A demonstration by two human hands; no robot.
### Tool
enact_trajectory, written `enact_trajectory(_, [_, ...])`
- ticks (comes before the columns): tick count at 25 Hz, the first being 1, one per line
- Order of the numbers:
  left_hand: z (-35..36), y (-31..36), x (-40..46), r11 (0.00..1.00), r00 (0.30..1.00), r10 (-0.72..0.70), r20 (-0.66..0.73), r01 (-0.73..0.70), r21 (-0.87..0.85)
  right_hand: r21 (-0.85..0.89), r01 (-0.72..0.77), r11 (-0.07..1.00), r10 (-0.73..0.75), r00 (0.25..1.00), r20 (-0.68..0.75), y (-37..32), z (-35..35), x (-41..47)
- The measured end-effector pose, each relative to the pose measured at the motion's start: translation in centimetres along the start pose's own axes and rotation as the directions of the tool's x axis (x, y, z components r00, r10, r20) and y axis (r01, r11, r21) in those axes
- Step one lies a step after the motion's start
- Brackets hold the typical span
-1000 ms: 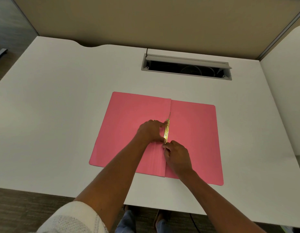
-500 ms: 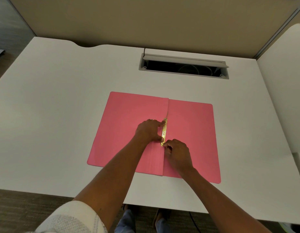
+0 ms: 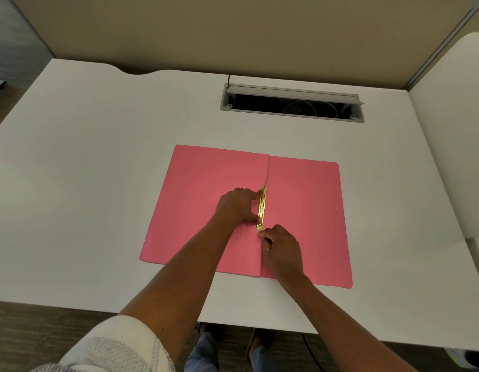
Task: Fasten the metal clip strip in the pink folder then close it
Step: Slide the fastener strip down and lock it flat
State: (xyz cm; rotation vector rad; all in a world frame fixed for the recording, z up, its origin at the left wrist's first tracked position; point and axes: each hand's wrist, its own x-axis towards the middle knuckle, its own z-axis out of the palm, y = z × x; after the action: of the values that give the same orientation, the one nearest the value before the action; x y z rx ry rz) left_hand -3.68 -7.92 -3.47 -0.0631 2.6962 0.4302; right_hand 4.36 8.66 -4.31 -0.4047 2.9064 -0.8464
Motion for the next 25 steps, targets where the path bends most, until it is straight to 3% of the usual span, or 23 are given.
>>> enact_trajectory(11, [0.0,-0.2,0.1,1.0,1.0,0.006,-0.004,-0.006,-0.018,-0.054,0.084,0.995,-0.086,0.995,-0.047,-0.4,0.8,-2.0])
enact_trajectory(19, [0.3,-0.8,-0.6,0.992,0.998,0.023,-0.058,-0.03,-0.119,0.0,0.039,0.999,-0.039,0.999,-0.009,0.2,0.5,-1.6])
enact_trajectory(23, [0.2,-0.7,-1.0,0.99,0.997,0.029,-0.07,-0.038,-0.135,-0.099,0.037,0.994,-0.045,0.995,-0.085,1.7,-0.9,0.0])
enact_trajectory(25, [0.1,-0.8,-1.4,0.99,0.997,0.031,-0.069,-0.04,-0.137,-0.187,-0.014,0.982,0.004,0.998,-0.056,3.0,-1.6,1.8])
